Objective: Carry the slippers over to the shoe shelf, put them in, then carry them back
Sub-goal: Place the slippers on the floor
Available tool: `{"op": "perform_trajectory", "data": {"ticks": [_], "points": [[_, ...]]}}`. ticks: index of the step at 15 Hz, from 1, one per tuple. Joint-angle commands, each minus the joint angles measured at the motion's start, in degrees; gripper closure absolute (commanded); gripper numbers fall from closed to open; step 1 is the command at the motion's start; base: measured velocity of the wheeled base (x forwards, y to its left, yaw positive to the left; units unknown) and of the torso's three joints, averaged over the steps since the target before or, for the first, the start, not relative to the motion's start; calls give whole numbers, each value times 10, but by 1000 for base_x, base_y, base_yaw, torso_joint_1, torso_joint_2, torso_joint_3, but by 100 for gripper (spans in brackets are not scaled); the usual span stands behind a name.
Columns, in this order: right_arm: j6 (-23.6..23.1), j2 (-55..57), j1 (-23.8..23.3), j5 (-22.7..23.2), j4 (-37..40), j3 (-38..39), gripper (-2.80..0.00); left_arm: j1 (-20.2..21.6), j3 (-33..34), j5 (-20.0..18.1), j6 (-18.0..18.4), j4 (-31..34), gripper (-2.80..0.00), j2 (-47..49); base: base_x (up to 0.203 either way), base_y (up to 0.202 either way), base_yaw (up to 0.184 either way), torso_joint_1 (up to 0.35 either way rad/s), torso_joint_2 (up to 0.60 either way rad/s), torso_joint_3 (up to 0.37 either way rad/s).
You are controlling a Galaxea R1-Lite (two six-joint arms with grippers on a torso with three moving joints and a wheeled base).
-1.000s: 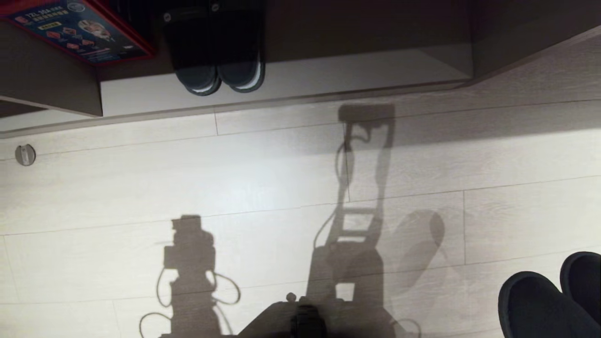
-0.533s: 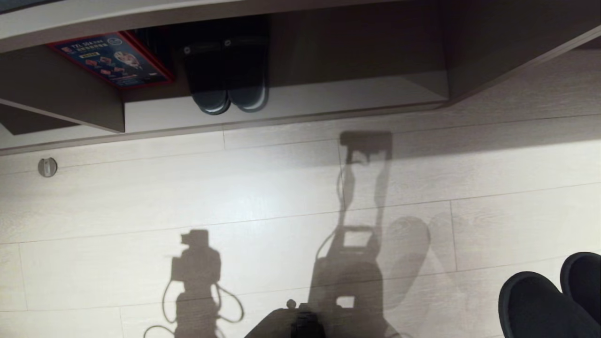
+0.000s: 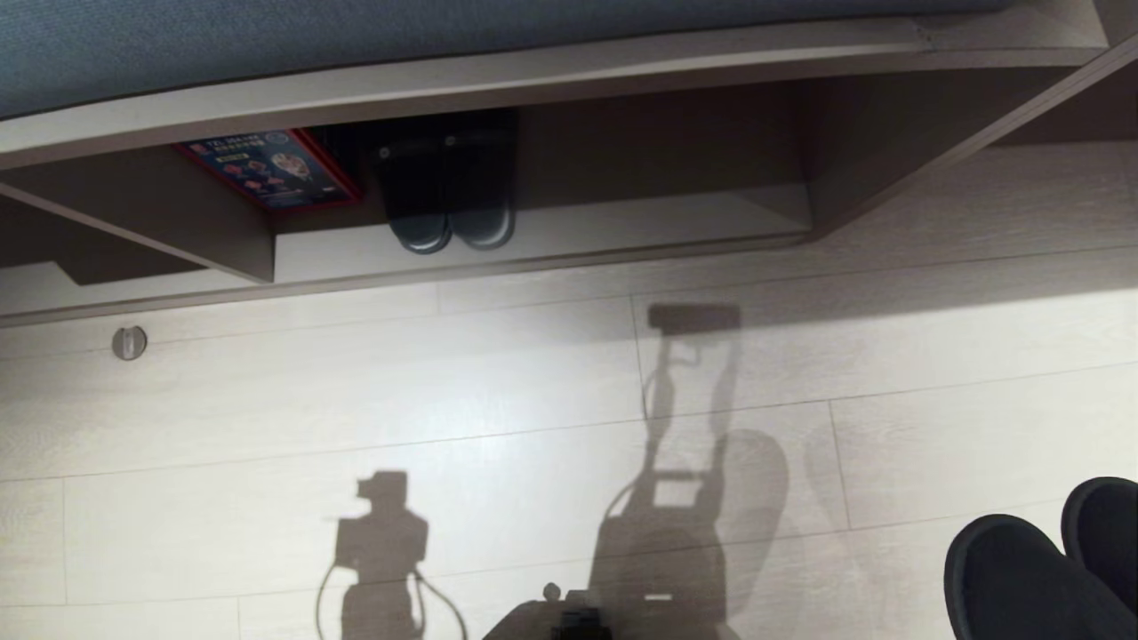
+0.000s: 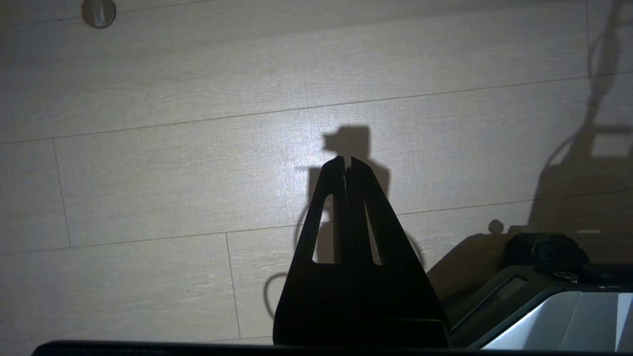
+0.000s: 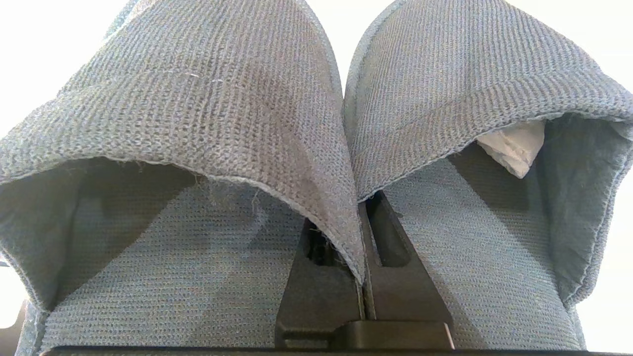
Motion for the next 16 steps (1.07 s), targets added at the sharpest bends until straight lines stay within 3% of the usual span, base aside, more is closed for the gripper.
{"op": "perform_trajectory", "data": {"ticks": [1, 16], "points": [[-1, 0, 0, 0, 0, 0, 0, 0, 0, 0, 0, 0, 0, 0, 0, 0, 0, 5, -5, 203], [-16, 1, 0, 2, -2, 0, 0, 0, 0, 0, -1, 0, 0, 0, 0, 0, 0, 3, 2, 201]]}}
